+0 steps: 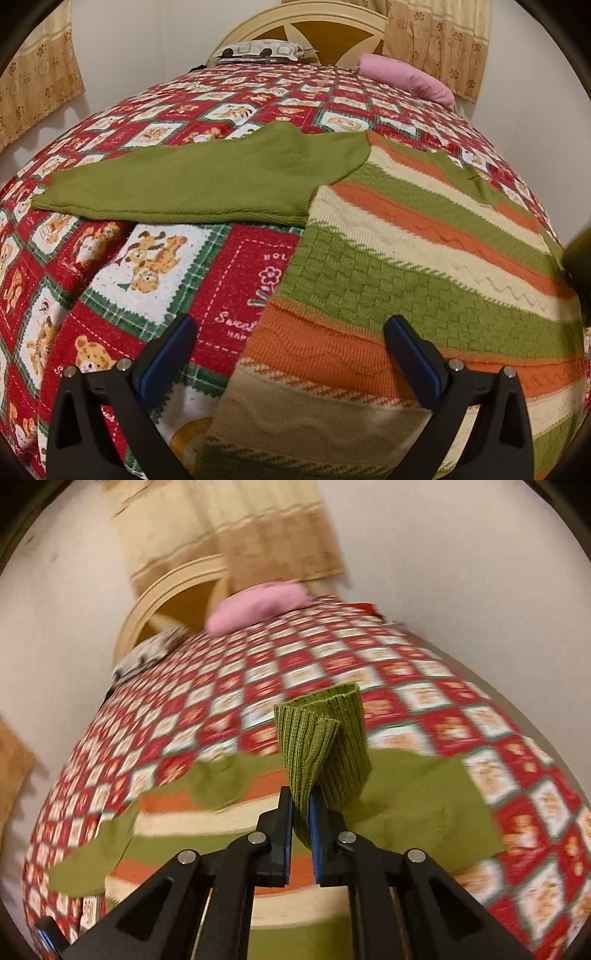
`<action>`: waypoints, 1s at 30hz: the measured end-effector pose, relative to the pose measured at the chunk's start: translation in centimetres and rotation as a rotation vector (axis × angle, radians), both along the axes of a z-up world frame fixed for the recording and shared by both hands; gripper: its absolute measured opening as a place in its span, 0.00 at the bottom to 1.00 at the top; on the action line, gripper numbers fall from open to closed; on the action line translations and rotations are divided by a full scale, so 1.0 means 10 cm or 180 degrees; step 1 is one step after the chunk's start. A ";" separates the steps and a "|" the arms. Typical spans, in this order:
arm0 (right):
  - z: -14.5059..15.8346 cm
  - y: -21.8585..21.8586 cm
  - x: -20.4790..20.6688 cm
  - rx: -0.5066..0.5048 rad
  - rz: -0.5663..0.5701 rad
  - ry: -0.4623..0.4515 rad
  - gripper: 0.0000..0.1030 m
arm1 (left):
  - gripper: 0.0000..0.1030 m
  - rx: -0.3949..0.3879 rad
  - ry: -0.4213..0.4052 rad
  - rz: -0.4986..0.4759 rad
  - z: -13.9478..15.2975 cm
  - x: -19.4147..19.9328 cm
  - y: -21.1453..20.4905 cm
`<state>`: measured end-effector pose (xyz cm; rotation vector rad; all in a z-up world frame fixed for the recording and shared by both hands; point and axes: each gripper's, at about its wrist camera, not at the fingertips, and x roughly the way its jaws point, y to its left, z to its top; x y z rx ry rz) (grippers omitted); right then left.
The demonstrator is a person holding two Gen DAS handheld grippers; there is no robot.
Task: Fold small clothes
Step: 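Carry the held sleeve with the right gripper across the sweater body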
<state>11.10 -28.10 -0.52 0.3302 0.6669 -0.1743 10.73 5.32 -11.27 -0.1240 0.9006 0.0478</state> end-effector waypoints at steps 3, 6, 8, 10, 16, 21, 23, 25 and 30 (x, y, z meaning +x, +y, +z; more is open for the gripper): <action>-0.14 0.43 0.18 0.0029 0.0185 0.0049 0.07 | 1.00 -0.0005 -0.0001 -0.0001 0.00 0.00 0.00; -0.25 0.79 0.32 -0.0003 0.0304 0.0081 0.07 | 1.00 -0.0018 -0.0007 -0.0002 0.00 0.00 0.00; -0.31 0.97 0.39 -0.0024 0.0389 0.0099 0.07 | 1.00 -0.0038 -0.0014 -0.0002 0.00 -0.01 0.01; -0.37 1.15 0.48 -0.0055 0.0478 0.0120 0.07 | 1.00 -0.0056 -0.0021 -0.0003 0.00 -0.01 0.01; -0.53 1.55 0.69 -0.0068 0.0760 0.0219 0.07 | 1.00 -0.0106 -0.0037 -0.0002 0.01 -0.01 0.03; -0.72 1.83 0.89 0.0018 0.1030 0.0352 0.07 | 1.00 -0.0137 -0.0047 -0.0001 0.01 -0.01 0.05; -0.79 1.92 0.94 0.0031 0.1105 0.0383 0.07 | 1.00 -0.0154 -0.0054 0.0002 0.01 0.00 0.06; -0.85 1.98 0.97 0.0051 0.1181 0.0396 0.07 | 1.00 -0.0163 -0.0056 0.0004 0.01 0.00 0.07; -1.06 2.10 1.07 0.0149 0.1364 0.0544 0.11 | 1.00 -0.0183 -0.0064 0.0008 0.01 0.01 0.07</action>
